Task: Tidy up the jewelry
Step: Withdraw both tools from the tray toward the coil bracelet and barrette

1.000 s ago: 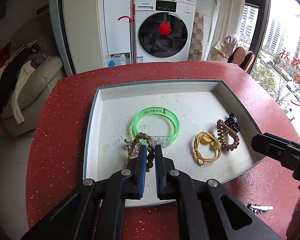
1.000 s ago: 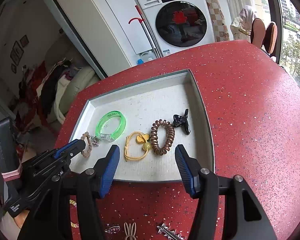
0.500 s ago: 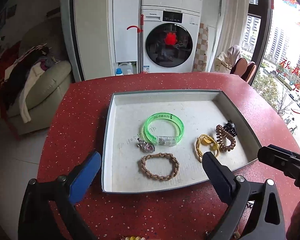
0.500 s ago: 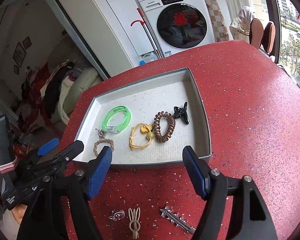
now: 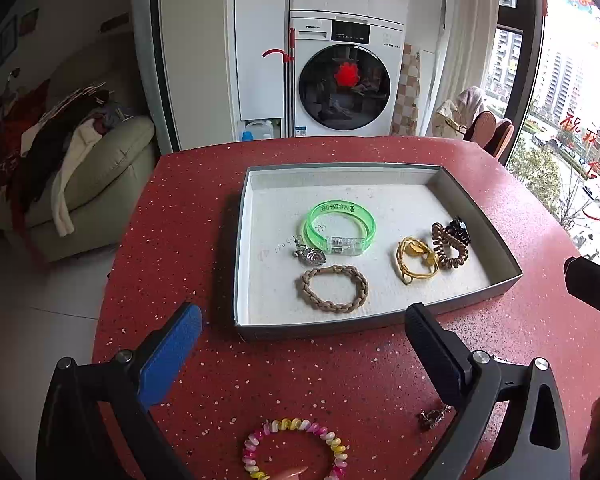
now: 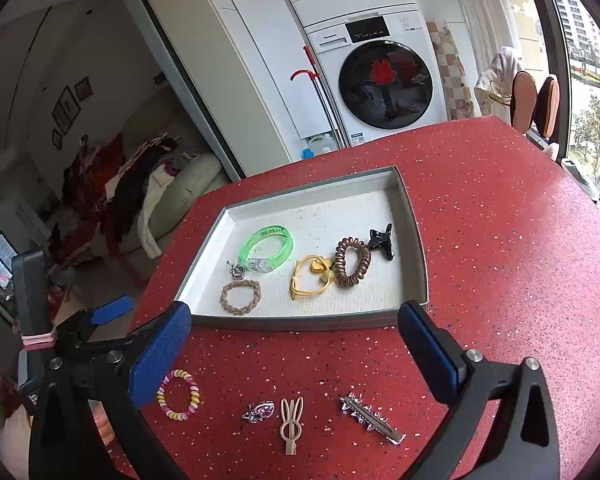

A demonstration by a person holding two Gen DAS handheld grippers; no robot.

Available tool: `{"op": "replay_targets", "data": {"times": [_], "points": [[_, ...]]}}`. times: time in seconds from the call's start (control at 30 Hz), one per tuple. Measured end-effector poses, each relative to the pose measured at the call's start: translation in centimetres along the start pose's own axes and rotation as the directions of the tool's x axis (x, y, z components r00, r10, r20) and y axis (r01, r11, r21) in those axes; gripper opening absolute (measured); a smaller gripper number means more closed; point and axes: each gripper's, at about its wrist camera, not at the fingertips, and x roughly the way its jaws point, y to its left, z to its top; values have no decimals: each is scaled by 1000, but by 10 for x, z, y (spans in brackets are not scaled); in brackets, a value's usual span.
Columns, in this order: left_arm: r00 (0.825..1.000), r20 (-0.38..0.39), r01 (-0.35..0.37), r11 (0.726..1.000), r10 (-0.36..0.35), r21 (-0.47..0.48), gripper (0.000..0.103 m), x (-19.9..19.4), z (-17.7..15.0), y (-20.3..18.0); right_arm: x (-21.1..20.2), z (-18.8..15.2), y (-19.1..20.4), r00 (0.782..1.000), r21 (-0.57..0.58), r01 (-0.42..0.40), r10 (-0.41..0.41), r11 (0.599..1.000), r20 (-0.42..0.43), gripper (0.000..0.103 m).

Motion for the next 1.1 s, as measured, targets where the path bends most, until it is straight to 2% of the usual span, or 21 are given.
{"op": "replay_targets", "data": {"times": [0.33,0.43,0.67,1.1], "points": [[997,-64,-41,998,39,-39,103,-3,-34,18,-5,-22,-13,993,-30,36,-39,999,-115,103],[995,-102,-12,999,7,-52,103,0,-45,25,-3,-33,-19,988,-34,53,-57,998,-147,103],[990,-142,-19,997,8,-74,103,2,-68,32,2,-58,-34,968,-48,111,-119,993,-220,103],[982,-190,-39,994,20,-100,103,11,-81,45,11,-74,-45,944,-81,178,-193,981,-267,103]]}}
